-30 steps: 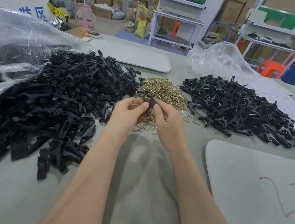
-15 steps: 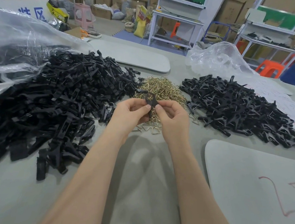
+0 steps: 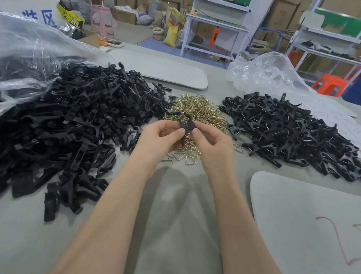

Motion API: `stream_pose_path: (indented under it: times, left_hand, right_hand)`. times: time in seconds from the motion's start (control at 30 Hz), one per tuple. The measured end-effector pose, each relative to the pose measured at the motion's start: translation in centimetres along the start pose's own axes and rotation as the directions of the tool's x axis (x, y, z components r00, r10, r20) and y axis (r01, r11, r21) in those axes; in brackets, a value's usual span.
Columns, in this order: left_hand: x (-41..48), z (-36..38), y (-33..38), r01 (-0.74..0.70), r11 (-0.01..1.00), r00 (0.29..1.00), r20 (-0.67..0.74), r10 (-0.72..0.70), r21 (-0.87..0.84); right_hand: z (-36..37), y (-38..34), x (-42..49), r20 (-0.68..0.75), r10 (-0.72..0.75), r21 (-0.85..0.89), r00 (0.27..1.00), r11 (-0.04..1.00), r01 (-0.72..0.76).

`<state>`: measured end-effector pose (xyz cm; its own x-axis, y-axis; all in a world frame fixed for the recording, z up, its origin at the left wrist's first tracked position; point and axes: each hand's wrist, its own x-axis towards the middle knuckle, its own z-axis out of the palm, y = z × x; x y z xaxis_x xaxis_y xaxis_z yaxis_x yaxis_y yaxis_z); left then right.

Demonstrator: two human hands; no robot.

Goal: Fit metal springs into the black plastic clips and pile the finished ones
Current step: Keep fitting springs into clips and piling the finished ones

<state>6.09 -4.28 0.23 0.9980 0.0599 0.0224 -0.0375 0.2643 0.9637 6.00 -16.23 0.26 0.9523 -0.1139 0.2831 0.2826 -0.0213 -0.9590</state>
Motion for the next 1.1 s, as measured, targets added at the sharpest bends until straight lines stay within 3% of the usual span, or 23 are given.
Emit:
stream_pose_path:
  times: [0.47, 0.97, 1.1]
  left_hand:
    - [-0.02, 0.01, -0.14, -0.027, 0.998, 1.000, 0.002, 0.027, 0.050]
    - [0.25, -0.48, -0.38, -0.049, 0.987, 0.999, -0.014, 0.052, 0.152]
    - [0.27, -0.38, -0.54, -0.012, 0.992, 0.999, -0.048, 0.018, 0.125]
  right_hand:
    - [-0.10, 0.07, -0.11, -0.048, -0.003, -0.063, 0.999, 0.998, -0.001]
    - [-0.39, 0.27, 0.00, 0.027, 0.021, -0.108, 0.999, 0.994, -0.018]
    - [0.20, 0.36, -0.45, -0.029, -0.063, -0.234, 0.998, 0.971, 0.055]
